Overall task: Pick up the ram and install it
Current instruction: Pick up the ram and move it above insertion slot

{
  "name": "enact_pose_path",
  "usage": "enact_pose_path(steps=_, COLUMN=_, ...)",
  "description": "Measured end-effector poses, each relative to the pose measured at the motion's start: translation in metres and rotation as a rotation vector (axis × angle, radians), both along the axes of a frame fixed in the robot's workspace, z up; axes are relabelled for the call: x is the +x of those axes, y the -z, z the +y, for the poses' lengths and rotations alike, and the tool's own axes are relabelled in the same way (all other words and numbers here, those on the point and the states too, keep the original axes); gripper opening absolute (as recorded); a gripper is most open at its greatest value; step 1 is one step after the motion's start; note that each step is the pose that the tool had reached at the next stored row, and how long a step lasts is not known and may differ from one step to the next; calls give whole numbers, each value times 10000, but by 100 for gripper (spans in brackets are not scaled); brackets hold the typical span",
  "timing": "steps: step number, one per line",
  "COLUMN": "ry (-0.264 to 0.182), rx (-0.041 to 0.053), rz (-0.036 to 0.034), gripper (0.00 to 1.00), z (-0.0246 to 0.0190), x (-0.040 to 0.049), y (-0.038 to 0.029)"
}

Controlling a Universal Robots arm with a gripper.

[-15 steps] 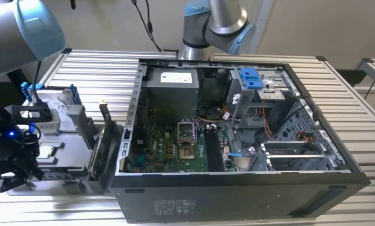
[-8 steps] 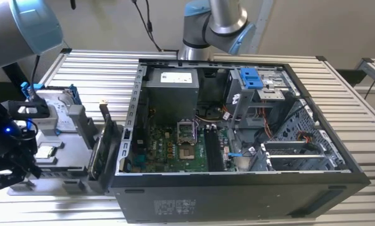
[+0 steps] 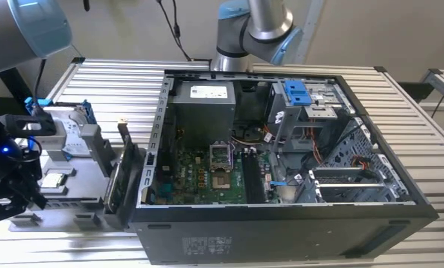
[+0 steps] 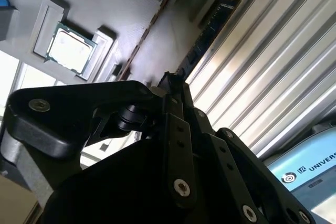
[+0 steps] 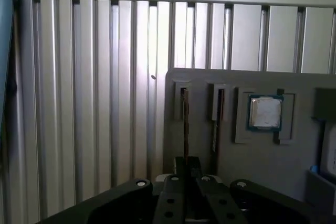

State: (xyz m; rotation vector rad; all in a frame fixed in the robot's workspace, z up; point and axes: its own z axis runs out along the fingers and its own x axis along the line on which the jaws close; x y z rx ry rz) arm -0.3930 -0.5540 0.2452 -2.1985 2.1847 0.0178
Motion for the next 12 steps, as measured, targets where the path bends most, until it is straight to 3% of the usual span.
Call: enact_pose_path(steps=12, ry=24, rx=6, rz=48, gripper=14, z=0, x=5, y=-153)
